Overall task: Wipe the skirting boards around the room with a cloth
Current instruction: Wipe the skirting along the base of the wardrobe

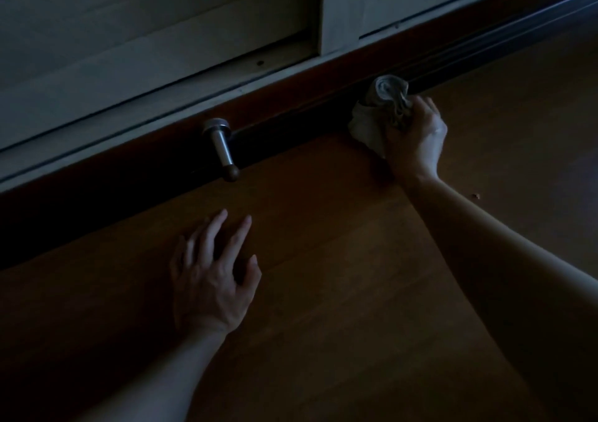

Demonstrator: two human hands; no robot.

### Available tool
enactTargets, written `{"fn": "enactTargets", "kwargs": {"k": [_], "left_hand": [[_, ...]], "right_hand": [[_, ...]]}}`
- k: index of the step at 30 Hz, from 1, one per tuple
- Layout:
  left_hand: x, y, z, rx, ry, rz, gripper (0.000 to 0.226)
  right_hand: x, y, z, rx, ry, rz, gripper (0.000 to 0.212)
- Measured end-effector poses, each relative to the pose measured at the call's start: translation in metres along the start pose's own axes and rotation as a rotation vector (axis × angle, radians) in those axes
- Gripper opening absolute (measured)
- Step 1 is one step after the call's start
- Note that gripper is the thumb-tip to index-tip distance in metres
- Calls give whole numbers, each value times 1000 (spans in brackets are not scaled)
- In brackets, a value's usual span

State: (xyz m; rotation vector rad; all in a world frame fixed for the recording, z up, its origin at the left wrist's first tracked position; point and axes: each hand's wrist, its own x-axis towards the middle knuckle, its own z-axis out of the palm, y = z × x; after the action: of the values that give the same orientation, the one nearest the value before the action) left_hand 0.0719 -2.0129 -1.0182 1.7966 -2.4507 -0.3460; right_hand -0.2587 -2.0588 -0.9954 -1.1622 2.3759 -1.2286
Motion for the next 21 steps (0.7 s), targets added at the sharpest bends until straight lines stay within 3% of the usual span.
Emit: {"fn": "enactTargets", "kwargs": {"k": [3,6,10,15,21], "left_hand": [[-1,0,0,-3,8,4,61],[-1,0,0,-7,22,13,61],[0,-1,1,4,33,15,60],[1,-2,2,30,22,16,60],[0,-5,2,57,48,35,59]], "right_hand": [[0,-1,2,-1,45,78,28],[-2,-2,4,-24,7,20,28],[-3,-4,7,-56,97,87,25],[-55,-42,44,16,-119,-103,22],[-90,-74,73,70,-198,-94,38]]}}
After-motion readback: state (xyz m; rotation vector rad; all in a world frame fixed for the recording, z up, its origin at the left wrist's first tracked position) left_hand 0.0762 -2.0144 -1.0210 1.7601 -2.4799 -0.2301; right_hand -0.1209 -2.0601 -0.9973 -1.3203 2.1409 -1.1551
